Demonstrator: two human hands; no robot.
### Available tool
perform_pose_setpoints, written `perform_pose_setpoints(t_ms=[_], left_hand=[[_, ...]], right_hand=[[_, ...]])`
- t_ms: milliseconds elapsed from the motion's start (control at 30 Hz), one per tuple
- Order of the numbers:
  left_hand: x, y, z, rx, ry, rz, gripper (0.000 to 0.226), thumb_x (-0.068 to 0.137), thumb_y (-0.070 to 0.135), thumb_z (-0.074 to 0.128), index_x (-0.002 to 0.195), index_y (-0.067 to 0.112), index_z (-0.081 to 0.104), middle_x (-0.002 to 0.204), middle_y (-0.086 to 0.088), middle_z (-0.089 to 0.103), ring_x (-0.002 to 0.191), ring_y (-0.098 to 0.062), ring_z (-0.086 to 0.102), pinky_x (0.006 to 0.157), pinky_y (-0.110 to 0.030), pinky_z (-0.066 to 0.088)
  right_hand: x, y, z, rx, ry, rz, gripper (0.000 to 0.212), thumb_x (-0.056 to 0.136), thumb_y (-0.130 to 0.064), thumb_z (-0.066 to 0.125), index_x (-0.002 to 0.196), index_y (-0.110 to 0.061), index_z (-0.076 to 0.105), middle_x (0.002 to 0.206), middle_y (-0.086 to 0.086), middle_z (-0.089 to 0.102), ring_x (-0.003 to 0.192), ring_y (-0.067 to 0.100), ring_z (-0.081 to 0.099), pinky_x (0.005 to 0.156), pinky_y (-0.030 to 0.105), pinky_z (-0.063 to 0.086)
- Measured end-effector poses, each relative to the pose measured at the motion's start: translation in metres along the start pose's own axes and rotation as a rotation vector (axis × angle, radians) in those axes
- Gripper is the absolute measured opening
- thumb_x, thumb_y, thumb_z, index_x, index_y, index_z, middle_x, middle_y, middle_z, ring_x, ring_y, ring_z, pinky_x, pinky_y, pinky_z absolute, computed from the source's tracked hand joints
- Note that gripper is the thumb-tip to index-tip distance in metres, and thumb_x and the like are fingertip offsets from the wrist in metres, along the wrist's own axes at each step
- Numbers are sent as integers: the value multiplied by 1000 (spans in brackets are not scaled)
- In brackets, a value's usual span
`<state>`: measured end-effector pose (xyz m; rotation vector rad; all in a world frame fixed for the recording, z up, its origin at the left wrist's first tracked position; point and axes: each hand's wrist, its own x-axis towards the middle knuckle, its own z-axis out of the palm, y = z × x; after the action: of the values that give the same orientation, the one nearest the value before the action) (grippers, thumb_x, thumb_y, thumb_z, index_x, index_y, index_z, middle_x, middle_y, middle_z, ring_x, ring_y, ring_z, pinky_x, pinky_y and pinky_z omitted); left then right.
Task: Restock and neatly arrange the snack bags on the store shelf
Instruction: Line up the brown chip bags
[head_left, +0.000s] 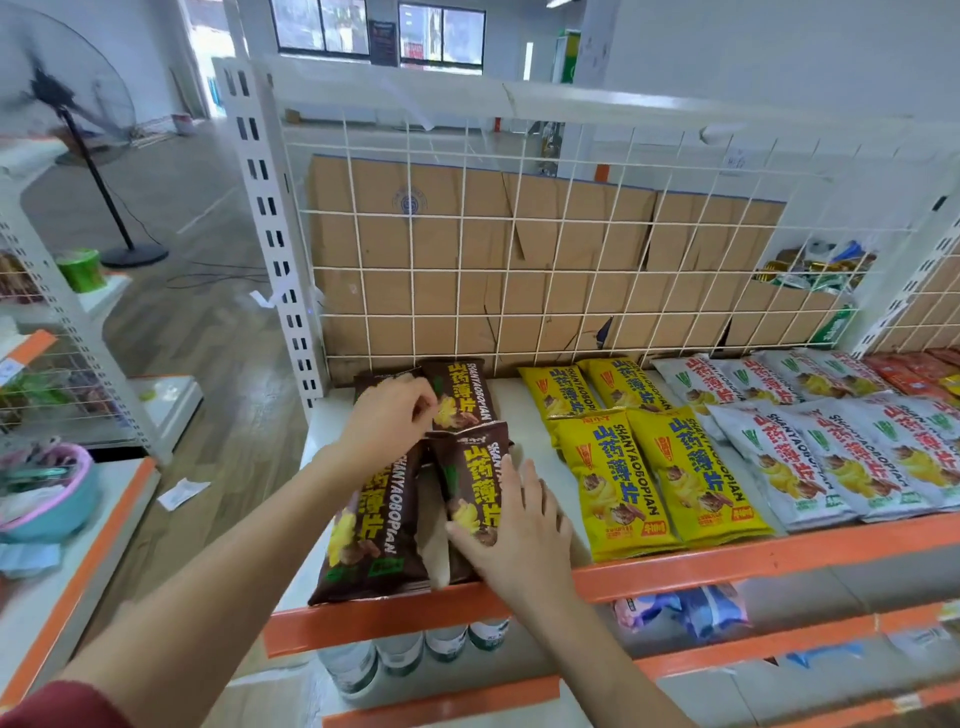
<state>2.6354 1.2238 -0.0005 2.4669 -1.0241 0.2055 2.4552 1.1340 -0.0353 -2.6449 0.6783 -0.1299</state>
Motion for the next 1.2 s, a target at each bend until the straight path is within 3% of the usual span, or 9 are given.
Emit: perform_pose_setpoints(t_ms=[167,300,467,600,700,800,900,1067,1200], left_hand=[[-35,-33,-5,87,-8,-223,23,92,30,52,109,18,61,112,-4,58,105,-25,54,88,-37,43],[-53,-57,-4,-74,-37,-502,30,93,30,52,117,12,58,118,-10,60,109,-28,55,87,-35,45],[-67,-52,-3,-402,-17,-689,43,92,32,55,127,7,49,116,-14,61,100,-27,58,78,-28,40],[-85,-37,4,-559,20,-641,55,85,38,62,132,17,42,122,-6,54,101,-22,59,90,-39,48],[-95,-18,7,-463,46,-525,65,76,49,65,130,21,42,125,3,47,112,-15,50,98,-37,42],[-98,-2,11,-315,13,-487,88,69,56,60,142,19,29,144,-1,30,128,-22,37,105,-38,34],[-101,7,14,-201,13,-489,89,75,48,66,147,20,20,153,1,14,133,-23,29,104,-36,33],[-104,10,17,-153,11,-486,93,73,51,65,147,22,16,155,4,7,135,-22,27,103,-37,36],[-109,13,18,-144,56,-463,95,74,49,65,148,23,12,156,1,3,139,-20,17,109,-34,28]], right_hand=[[20,-4,-8,113,51,-171,68,91,-50,43,147,-24,16,155,-3,13,143,15,8,114,35,13],[20,-21,-4,259,37,-316,61,82,-41,43,138,-15,39,139,0,43,132,17,34,109,24,20],[22,-38,1,259,-36,-452,53,89,-33,47,138,-14,39,137,1,44,129,15,36,106,18,21],[53,-45,1,155,-28,-461,48,91,-25,45,137,-12,40,134,7,48,126,24,41,106,32,29],[83,-46,-1,16,-17,-441,39,95,-20,43,133,-13,46,132,5,52,124,24,42,104,35,30],[107,-49,-5,-103,-34,-454,31,95,-22,44,121,-15,59,121,6,58,115,26,46,97,37,35],[121,-55,-5,-177,-55,-492,25,94,-27,48,109,-16,65,111,7,59,108,27,49,91,37,37],[130,-62,-7,-187,-118,-550,24,92,-33,51,101,-14,63,108,6,57,105,24,47,90,36,35],[129,-62,-6,-149,-90,-613,16,93,-28,49,95,-15,60,105,2,58,102,21,48,88,34,32]])
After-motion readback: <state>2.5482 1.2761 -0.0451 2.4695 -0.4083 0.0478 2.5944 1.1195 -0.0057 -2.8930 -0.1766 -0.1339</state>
